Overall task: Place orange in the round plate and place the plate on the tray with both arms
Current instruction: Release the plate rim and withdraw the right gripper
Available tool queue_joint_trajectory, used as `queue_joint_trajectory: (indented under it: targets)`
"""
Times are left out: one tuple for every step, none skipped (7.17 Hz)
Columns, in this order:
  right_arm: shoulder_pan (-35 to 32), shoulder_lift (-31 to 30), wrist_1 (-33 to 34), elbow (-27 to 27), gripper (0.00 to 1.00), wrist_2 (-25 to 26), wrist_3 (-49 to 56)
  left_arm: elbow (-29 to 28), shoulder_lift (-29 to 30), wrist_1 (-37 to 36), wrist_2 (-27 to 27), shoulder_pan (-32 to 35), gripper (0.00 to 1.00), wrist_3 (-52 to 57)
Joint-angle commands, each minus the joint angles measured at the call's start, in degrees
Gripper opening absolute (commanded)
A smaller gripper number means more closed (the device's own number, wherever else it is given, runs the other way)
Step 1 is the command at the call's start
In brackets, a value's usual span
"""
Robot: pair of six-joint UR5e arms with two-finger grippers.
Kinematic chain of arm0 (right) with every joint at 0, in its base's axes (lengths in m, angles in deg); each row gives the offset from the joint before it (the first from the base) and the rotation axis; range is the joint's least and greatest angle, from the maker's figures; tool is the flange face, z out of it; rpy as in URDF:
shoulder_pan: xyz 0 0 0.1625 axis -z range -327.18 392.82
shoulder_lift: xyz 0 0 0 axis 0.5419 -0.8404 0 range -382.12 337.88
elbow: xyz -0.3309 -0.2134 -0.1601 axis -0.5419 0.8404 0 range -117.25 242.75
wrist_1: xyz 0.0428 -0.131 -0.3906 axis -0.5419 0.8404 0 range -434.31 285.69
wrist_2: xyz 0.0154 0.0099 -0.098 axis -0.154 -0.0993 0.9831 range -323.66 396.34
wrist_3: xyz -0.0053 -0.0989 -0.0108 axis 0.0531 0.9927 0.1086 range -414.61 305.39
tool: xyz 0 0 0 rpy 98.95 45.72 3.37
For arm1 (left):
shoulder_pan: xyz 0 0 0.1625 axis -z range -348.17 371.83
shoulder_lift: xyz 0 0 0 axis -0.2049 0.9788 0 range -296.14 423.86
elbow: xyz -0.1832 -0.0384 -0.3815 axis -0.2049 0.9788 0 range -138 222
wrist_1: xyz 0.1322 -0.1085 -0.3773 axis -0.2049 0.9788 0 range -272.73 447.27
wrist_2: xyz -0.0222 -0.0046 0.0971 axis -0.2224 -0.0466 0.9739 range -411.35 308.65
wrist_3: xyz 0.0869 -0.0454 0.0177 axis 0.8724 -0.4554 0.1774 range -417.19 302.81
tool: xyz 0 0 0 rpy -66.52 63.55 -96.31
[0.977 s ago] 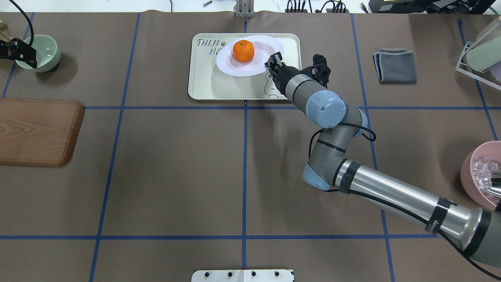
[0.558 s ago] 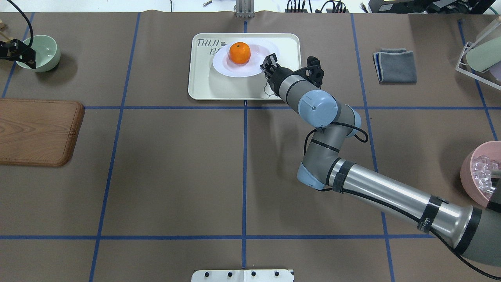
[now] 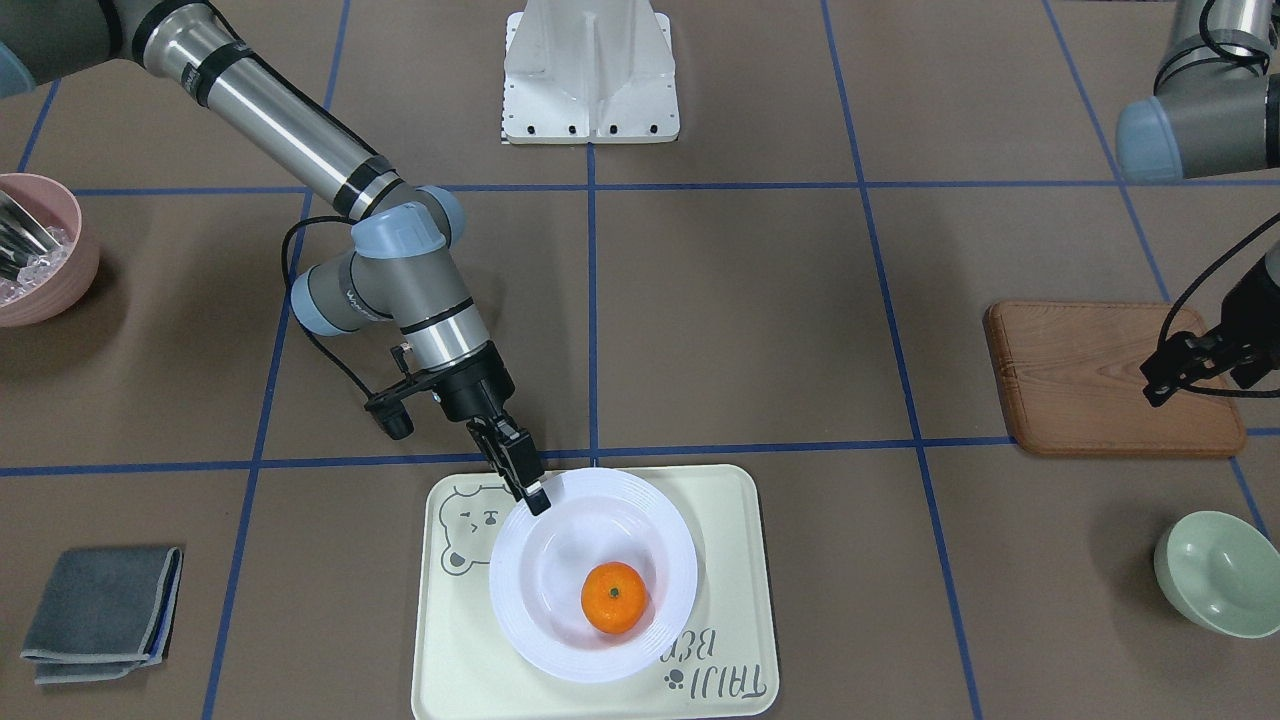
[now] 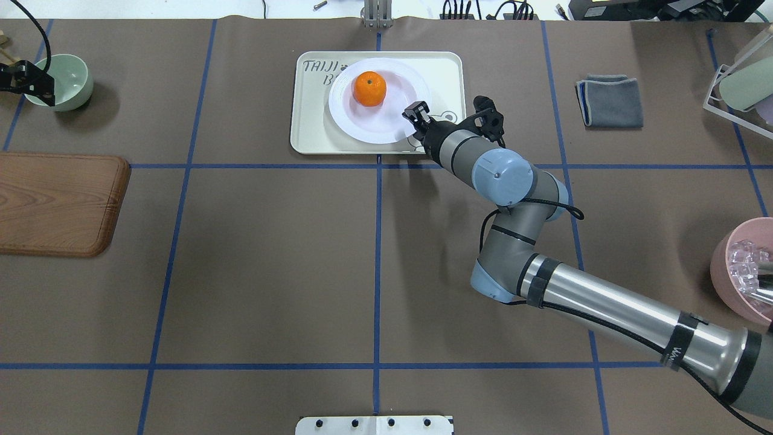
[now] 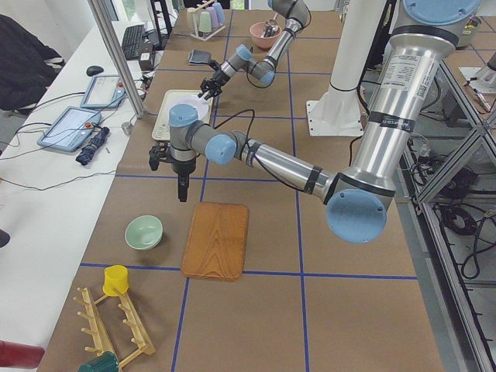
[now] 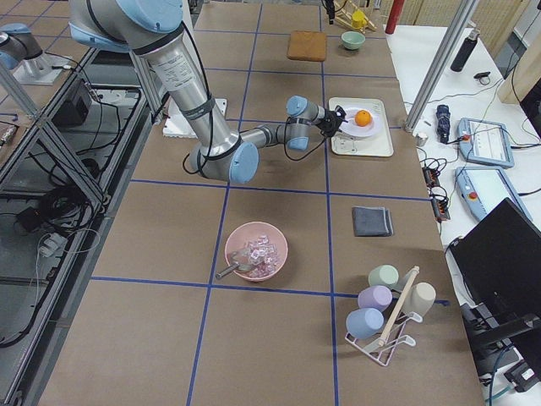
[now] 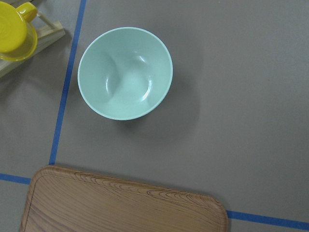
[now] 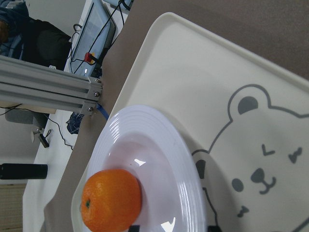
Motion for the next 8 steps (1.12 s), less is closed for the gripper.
queue_joint_trajectory:
  targets:
    - [-4.54,-3.84,14.06,-10.19,1.00,-13.28,12.30,0.00,0.01,0.00,-0.04,0.00,0.98,0.00]
    - [-8.05,-5.76,20.67,-14.42,1.00,-20.49,19.23,0.09,0.01,0.00,-0.39,0.00,0.98,0.00]
    - [-12.70,-10.56,24.74,-19.59,1.00,-29.61,30.18,0.00,-0.07,0.08,-0.66,0.00,0.98,0.00]
    - [-18.66,-14.79,28.96,-23.82,1.00,-38.14,39.51,0.09,-0.16,0.26,-0.66,0.00,0.98,0.00]
    - [-24.37,-18.49,32.05,-26.13,1.00,-44.32,48.39,0.43,-0.34,0.26,-0.75,0.00,0.98,0.00]
    - [-30.26,-21.13,35.73,-26.50,1.00,-51.26,57.88,0.61,-0.69,0.26,-0.83,0.00,0.98,0.00]
    - [-36.58,-25.77,37.94,-26.67,1.00,-56.98,70.59,0.70,-0.78,0.35,-1.27,0.09,0.98,0.00]
    - [-41.00,-31.21,38.31,-26.33,1.00,-59.13,83.77,0.61,-0.86,0.26,-2.23,0.17,0.98,0.00]
